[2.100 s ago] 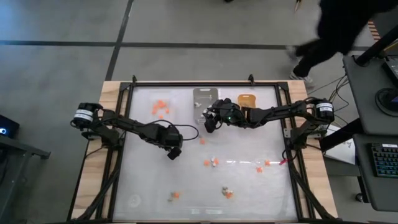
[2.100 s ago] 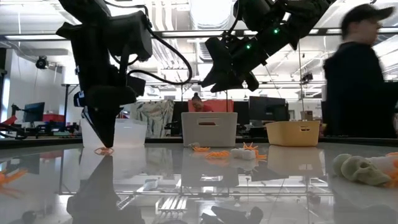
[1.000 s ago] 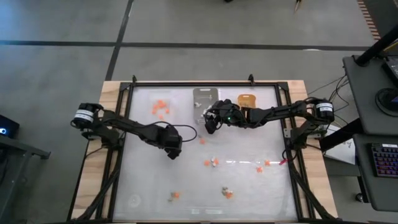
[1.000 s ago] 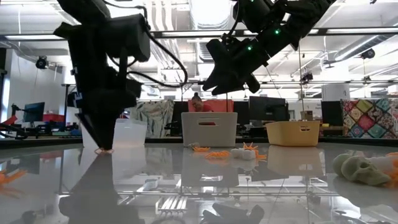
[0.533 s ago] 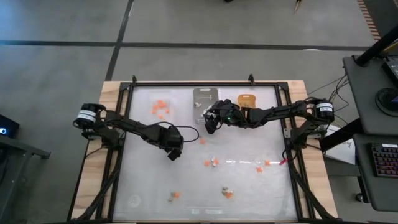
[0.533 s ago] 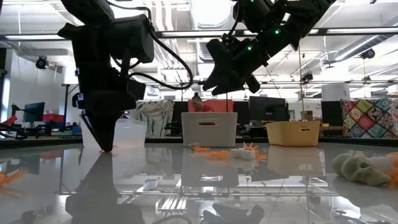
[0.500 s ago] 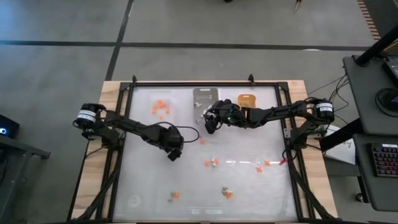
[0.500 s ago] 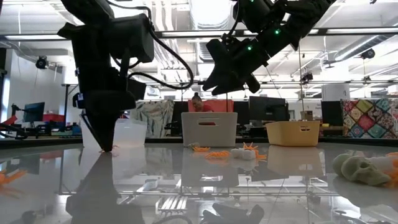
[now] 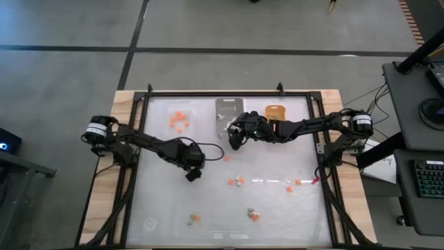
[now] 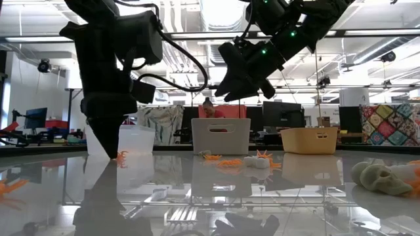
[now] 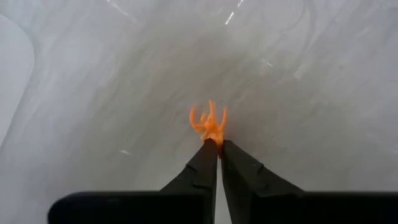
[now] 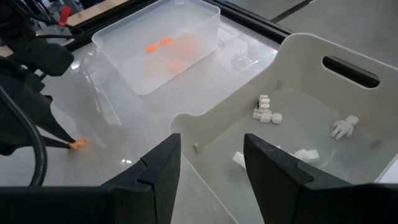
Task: Sort Halloween decoration
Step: Put the orange spider toy into the transparent white bin
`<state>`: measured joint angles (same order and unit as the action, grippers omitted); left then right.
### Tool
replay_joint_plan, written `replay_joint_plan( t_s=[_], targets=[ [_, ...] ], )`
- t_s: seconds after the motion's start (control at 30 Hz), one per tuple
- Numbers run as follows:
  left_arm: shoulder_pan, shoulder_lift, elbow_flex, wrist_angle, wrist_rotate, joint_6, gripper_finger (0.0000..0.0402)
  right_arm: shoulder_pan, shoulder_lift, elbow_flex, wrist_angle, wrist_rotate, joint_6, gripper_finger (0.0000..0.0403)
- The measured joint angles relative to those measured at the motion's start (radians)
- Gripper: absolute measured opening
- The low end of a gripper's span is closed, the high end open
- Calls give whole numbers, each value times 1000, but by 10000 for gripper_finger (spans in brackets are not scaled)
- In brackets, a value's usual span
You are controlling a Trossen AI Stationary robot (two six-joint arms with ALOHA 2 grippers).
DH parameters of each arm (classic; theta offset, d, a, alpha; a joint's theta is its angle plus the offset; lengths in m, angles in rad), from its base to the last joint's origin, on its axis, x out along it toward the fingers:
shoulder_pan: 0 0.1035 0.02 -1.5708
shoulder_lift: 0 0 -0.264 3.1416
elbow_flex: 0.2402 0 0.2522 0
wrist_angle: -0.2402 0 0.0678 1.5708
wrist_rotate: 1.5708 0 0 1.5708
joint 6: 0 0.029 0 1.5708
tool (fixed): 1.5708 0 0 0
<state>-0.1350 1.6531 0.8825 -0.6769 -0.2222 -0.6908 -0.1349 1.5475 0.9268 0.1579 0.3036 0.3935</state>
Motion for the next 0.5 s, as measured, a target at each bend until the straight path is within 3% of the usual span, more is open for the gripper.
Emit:
replay_joint_plan(
  t_s=[0.23,0.5],
  targets=[
    [-28,-58,-6,26,-26,94,0,5,-7,0,-4,-77,-16,166],
    [-48,-205,-53,260,-41,260,0,84,-24,0,24,-103,-127,166]
  ],
)
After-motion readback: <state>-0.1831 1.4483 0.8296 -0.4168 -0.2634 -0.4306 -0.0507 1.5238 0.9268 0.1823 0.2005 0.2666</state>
